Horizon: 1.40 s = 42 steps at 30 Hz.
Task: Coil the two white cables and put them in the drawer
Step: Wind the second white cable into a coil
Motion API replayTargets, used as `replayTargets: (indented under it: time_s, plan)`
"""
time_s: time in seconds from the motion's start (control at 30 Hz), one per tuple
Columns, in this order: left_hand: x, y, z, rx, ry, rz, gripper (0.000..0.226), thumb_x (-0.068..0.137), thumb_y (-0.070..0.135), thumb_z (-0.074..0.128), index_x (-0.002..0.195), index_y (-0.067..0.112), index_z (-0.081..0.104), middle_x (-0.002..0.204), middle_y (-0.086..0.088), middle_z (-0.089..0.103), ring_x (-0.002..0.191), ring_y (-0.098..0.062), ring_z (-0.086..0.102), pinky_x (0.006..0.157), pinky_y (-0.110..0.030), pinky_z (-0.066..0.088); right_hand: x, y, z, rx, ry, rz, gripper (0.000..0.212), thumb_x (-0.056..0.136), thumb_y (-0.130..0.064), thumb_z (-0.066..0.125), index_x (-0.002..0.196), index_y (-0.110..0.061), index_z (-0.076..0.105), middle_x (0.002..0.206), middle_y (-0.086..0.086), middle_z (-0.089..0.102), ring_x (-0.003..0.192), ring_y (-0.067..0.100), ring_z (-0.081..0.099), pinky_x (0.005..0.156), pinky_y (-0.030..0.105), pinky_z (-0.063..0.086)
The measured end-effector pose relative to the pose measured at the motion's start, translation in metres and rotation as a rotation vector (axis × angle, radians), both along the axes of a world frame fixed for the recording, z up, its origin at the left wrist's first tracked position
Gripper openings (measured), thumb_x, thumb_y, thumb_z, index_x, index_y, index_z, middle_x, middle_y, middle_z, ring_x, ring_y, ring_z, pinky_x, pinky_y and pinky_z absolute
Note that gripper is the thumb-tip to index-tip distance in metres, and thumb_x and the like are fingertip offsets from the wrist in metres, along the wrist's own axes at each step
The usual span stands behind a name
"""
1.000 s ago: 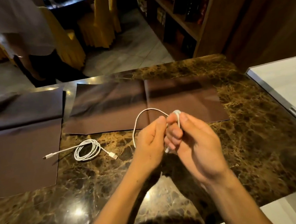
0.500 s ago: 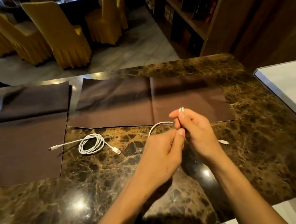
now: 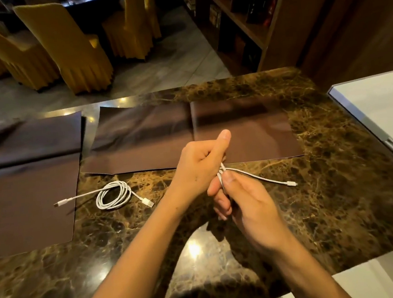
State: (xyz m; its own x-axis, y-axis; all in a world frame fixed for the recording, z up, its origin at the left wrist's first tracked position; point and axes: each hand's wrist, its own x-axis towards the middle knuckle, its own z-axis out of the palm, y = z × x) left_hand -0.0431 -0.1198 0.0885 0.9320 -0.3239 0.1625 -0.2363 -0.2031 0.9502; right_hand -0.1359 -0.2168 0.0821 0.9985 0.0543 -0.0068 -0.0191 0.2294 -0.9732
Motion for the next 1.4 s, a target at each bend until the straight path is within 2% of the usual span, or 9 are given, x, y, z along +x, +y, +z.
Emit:
replayTargets:
  time_s: [0.17,0.3,0.43,0.5,0.67,0.9,1.17,1.3,1.4]
  plan:
    - [-0.002,-0.002,0.004,-0.084,0.061,-0.034,0.064,0.104,0.027,0.049,0.05,-0.005,0.037,0.051,-0.009,0.034,0.046,-0.01,0.03,0.048,-0.025,0.029,-0.008,0.002,0.013,0.225,0.084,0.128,0.035,0.096,-0.035,0.05,0.096,-0.012,0.075,0.063,0.0,0.05,0.056,0.012,0.044,0.053,0.026,0.04]
    - [0.004,0.006,0.023,0.033,-0.066,-0.138,0.066,0.103,0.037,0.049,0.052,-0.005,0.039,0.049,-0.009,0.034,0.046,-0.015,0.031,0.051,-0.033,0.032,-0.004,0.003,0.005,0.071,0.069,0.134,0.04,0.102,-0.03,0.04,0.095,-0.011,0.074,0.066,0.0,0.054,0.059,0.012,0.048,0.058,0.028,0.044]
    - [0.006,0.003,0.036,0.259,-0.212,-0.224,0.065,0.101,0.041,0.052,0.052,0.002,0.037,0.048,0.001,0.029,0.045,-0.008,0.028,0.051,-0.027,0.029,-0.001,0.008,-0.011,-0.163,0.066,0.084,0.047,0.103,-0.034,0.039,0.076,-0.002,0.06,0.065,0.003,0.053,0.063,0.019,0.05,0.068,0.034,0.044]
    - [0.007,0.003,0.033,0.296,-0.23,-0.218,0.065,0.101,0.042,0.053,0.051,0.003,0.037,0.047,0.002,0.029,0.045,-0.009,0.029,0.051,-0.027,0.03,-0.003,0.01,-0.017,-0.137,0.082,0.058,0.045,0.103,-0.033,0.04,0.082,0.001,0.061,0.067,-0.001,0.055,0.065,0.018,0.049,0.067,0.034,0.044]
    - [0.015,0.017,0.013,0.26,-0.187,-0.153,0.065,0.101,0.043,0.051,0.051,0.004,0.036,0.048,0.003,0.029,0.046,-0.008,0.027,0.051,-0.028,0.029,-0.012,0.008,-0.015,0.042,0.098,-0.07,0.031,0.1,-0.031,0.044,0.089,-0.021,0.071,0.067,-0.002,0.048,0.061,0.014,0.043,0.058,0.029,0.04]
    - [0.008,0.017,-0.008,0.163,-0.066,-0.096,0.064,0.102,0.037,0.053,0.048,0.006,0.034,0.047,0.004,0.028,0.046,-0.006,0.026,0.049,-0.024,0.028,-0.017,0.012,-0.004,0.184,0.192,-0.072,0.029,0.096,-0.029,0.05,0.087,-0.015,0.073,0.065,0.001,0.048,0.058,0.012,0.042,0.055,0.028,0.037]
    - [-0.03,0.0,-0.017,-0.152,0.33,-0.083,0.056,0.105,0.032,0.046,0.05,0.016,0.046,0.04,0.008,0.045,0.034,-0.003,0.04,0.041,-0.016,0.034,-0.017,0.007,0.024,0.414,0.177,-0.022,0.026,0.098,-0.025,0.05,0.083,-0.01,0.066,0.065,0.001,0.047,0.057,0.011,0.043,0.055,0.026,0.04]
    - [-0.058,-0.002,-0.025,-0.118,0.061,-0.04,0.039,0.105,0.027,0.043,0.071,0.026,0.062,0.064,0.014,0.06,0.059,0.0,0.054,0.058,-0.025,0.048,-0.001,-0.013,0.045,0.505,0.099,-0.141,0.024,0.097,-0.023,0.047,0.086,-0.008,0.062,0.064,-0.001,0.044,0.055,0.01,0.043,0.054,0.024,0.041]
    - [-0.077,-0.002,-0.025,0.028,-0.054,-0.025,0.032,0.104,0.021,0.045,0.074,0.019,0.055,0.065,0.014,0.051,0.06,0.002,0.045,0.059,-0.017,0.037,0.014,-0.025,0.055,0.471,0.045,-0.2,0.025,0.1,-0.022,0.043,0.087,-0.009,0.06,0.066,-0.002,0.043,0.055,0.009,0.04,0.052,0.022,0.04]
